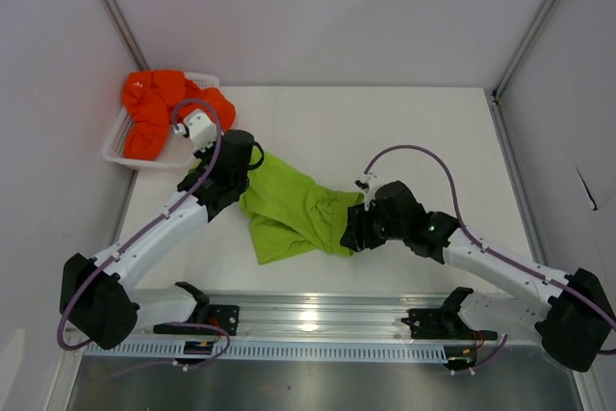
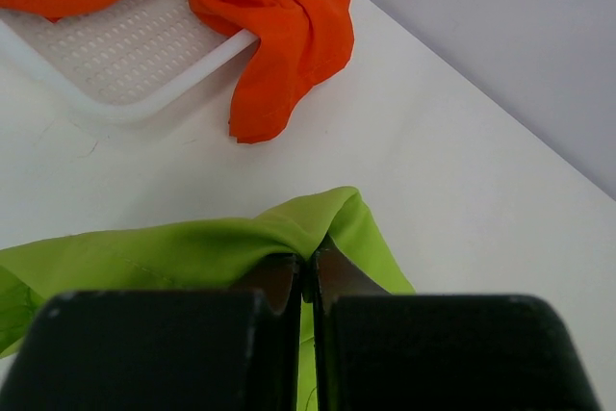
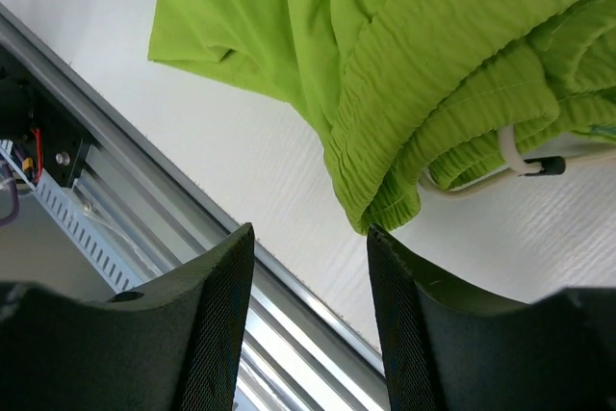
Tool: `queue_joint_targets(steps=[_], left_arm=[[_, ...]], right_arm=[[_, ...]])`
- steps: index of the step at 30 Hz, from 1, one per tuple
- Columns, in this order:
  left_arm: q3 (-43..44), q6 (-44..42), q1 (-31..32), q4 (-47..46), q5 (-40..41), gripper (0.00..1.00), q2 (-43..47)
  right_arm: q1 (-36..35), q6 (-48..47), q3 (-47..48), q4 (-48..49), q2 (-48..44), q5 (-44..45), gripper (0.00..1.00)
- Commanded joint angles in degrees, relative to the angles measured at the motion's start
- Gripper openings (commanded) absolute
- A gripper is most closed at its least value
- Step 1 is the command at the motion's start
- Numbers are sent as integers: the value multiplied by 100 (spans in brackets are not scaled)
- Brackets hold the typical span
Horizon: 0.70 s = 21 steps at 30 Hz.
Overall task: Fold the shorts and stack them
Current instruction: Move the shorts to the center of the board
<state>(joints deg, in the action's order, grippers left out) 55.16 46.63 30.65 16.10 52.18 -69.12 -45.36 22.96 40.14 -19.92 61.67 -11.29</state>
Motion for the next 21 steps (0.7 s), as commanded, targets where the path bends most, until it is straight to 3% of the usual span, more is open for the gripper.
queue_joint_targets(steps=[1,21], left_arm=[[-66,153,-42,-1,29,0,302],[-172,12,-147,-1,-41,0,742]], right_arm=[[-113,138,-120,322,81,-76,53],[-262,191,-551,1543,1303,180,50]])
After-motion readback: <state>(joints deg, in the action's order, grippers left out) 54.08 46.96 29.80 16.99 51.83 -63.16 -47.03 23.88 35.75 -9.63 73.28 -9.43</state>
